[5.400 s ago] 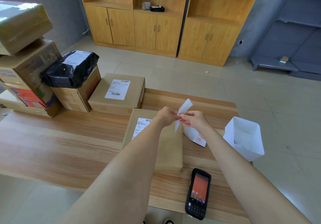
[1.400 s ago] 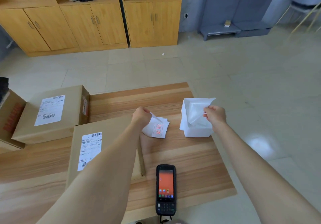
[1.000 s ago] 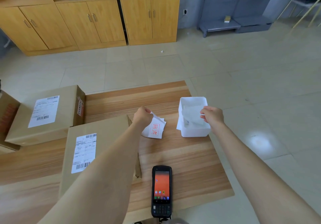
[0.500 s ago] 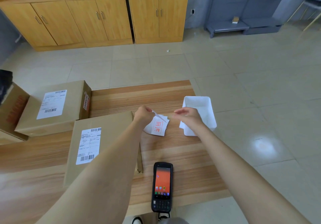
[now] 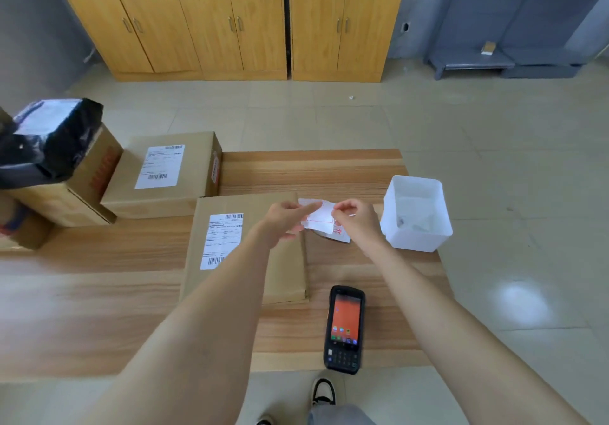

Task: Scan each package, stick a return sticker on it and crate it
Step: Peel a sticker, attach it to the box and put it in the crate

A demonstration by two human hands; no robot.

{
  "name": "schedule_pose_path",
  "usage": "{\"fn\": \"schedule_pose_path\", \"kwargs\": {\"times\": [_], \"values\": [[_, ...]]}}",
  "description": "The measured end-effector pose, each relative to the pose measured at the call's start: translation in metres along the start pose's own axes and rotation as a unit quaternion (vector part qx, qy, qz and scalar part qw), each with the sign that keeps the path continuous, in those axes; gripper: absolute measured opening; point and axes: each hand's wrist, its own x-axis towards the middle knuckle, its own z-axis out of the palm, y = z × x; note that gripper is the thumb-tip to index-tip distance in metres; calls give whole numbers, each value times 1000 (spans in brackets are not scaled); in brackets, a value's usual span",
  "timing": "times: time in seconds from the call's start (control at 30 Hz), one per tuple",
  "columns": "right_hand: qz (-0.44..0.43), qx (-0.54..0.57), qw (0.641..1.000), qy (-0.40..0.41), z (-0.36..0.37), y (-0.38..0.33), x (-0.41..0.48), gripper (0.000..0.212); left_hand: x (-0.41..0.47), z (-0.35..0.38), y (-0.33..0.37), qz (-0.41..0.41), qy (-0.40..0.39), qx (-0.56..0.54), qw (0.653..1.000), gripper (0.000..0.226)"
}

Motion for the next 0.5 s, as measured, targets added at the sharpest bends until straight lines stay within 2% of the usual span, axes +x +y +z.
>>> {"fn": "schedule_pose_path", "kwargs": {"times": [0.17, 0.33, 0.4, 0.5], "values": [[54, 85, 994, -28, 43, -13, -24, 14, -18, -52, -30, -9, 58, -19, 998, 42], [64, 93, 992, -52, 79, -26, -51, 4, -42, -95, -54, 1, 59, -28, 998, 5], [66, 95, 992, -51, 91, -29, -61, 7, -50, -106, -63, -3, 58, -38, 998, 15], [73, 92, 992, -40, 108, -28, -73, 7, -60, -119, -78, -9, 48, -39, 998, 13]]}}
